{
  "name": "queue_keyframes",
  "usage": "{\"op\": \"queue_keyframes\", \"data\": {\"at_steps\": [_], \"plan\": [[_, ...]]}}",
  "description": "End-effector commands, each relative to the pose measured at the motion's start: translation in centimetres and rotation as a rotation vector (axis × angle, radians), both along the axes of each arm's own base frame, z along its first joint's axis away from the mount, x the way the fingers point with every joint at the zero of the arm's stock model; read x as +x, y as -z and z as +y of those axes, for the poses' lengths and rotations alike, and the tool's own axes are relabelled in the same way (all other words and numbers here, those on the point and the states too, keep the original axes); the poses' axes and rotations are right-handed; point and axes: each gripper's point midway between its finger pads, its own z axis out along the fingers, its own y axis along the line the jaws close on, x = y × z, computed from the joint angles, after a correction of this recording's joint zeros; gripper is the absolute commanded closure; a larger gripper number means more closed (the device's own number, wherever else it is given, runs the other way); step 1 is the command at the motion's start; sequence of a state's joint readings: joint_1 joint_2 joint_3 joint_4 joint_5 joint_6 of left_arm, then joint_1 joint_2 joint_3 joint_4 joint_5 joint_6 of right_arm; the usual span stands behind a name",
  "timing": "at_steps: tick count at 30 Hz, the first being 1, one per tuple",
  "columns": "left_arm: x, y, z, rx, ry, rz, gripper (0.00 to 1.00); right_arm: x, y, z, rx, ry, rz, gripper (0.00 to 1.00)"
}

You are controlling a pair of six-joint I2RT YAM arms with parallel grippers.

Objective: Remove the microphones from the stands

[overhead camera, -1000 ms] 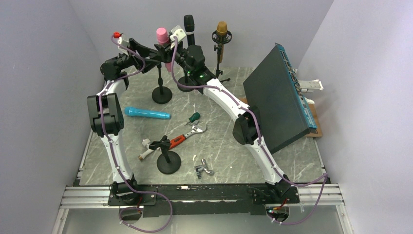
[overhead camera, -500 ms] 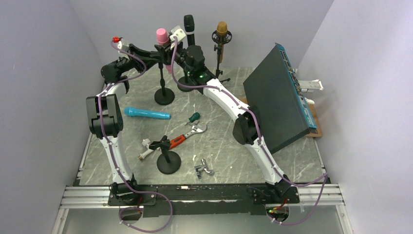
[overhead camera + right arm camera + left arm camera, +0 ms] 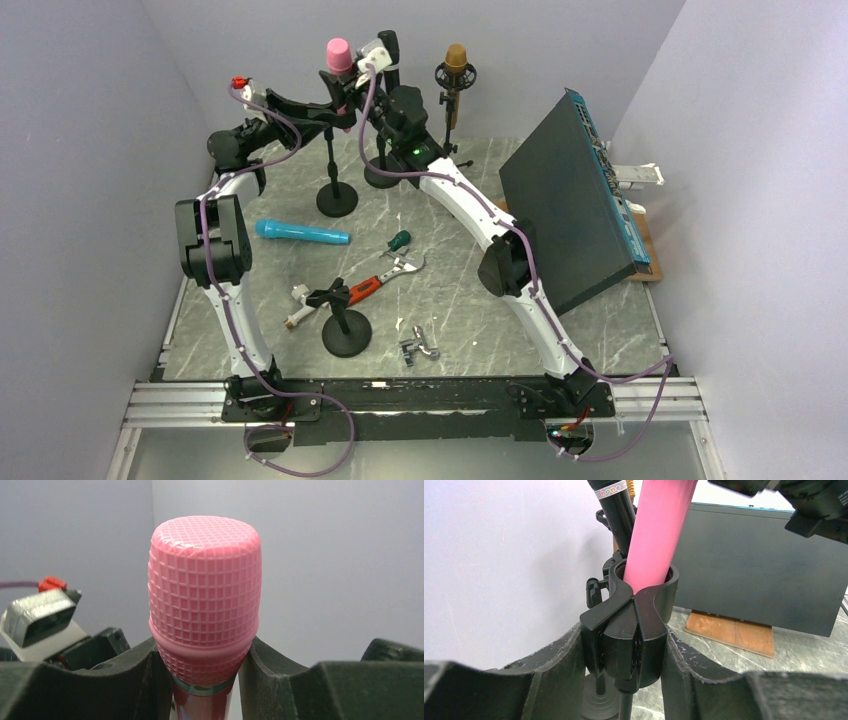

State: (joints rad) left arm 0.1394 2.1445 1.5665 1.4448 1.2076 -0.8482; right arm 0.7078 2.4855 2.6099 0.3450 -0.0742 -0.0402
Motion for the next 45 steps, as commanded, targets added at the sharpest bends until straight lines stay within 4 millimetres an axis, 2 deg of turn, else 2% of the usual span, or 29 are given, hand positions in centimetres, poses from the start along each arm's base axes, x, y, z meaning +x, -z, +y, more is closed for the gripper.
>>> {"op": "queue_keyframes", "data": {"at_steps": [1,4,11,14,17,18,19,22,24,26,27,30,31,33,37,39,42,45], "plan": [[-1.0,-0.6,-0.8,0.024,0.018,-0.019,1.0,-3.4,-11.0,-4.8,0.204,0.023,-0.176,1.0],[-0.7,-0.3,-0.8,0.019,0.007,-0.01,1.0,-4.7,-13.8,-6.3,0.262,0.033,-0.218,1.0],[-0.3,-0.1,-0.7,0.01,0.004,0.001,1.0,-7.6,-20.2,-11.5,0.419,0.019,-0.279,1.0],[-0.2,-0.1,-0.8,0.011,0.002,0.006,1.0,-8.1,-21.4,-12.9,0.432,0.018,-0.286,1.0],[-0.1,-0.4,-0.8,0.013,0.011,0.02,1.0,-8.4,-20.8,-12.5,0.335,0.015,-0.268,1.0],[-0.1,-0.6,-0.7,0.011,0.008,0.031,1.0,-9.6,-21.3,-12.9,0.292,0.014,-0.283,1.0],[-0.2,-1.0,-0.8,0.014,0.007,0.03,0.91,-9.9,-20.8,-12.9,0.239,0.027,-0.286,1.0],[-0.7,-2.9,-0.4,0.005,-0.064,-0.009,0.57,-10.6,-18.9,-13.7,0.138,0.056,-0.218,1.0],[-0.8,-3.7,-0.4,0.014,-0.108,-0.016,0.21,-12.1,-18.2,-14.8,0.098,0.054,-0.172,1.0],[-1.0,-4.4,-0.6,0.024,-0.11,-0.003,0.06,-13.7,-16.9,-15.7,0.063,0.045,-0.113,1.0],[-1.3,-4.6,-0.6,0.021,-0.105,0.0,0.01,-14.1,-14.8,-15.8,0.036,0.033,-0.053,1.0],[-2.6,-4.9,-0.5,0.017,-0.09,0.036,0.01,-17.3,-11.0,-17.3,0.005,-0.016,0.099,1.0],[-2.9,-4.8,-0.2,0.008,-0.106,0.059,0.01,-19.0,-10.4,-18.3,0.001,-0.032,0.14,1.0],[-4.1,-5.3,0.1,-0.012,-0.146,0.074,0.01,-21.0,-7.5,-19.3,-0.03,-0.05,0.248,1.0],[-5.8,-5.8,0.1,-0.021,-0.196,0.149,0.01,-23.9,-0.8,-22.8,-0.067,0.025,0.535,1.0],[-6.7,-6.3,-0.1,-0.023,-0.183,0.2,0.01,-25.3,1.5,-24.3,-0.088,0.054,0.622,1.0],[-7.6,-6.9,0.3,-0.041,-0.246,0.268,0.01,-27.5,3.4,-26.0,-0.11,0.068,0.674,1.0],[-6.5,-6.6,2.9,-0.066,-0.486,0.384,0.01,-29.3,4.2,-27.5,-0.116,0.076,0.682,1.0]]}}
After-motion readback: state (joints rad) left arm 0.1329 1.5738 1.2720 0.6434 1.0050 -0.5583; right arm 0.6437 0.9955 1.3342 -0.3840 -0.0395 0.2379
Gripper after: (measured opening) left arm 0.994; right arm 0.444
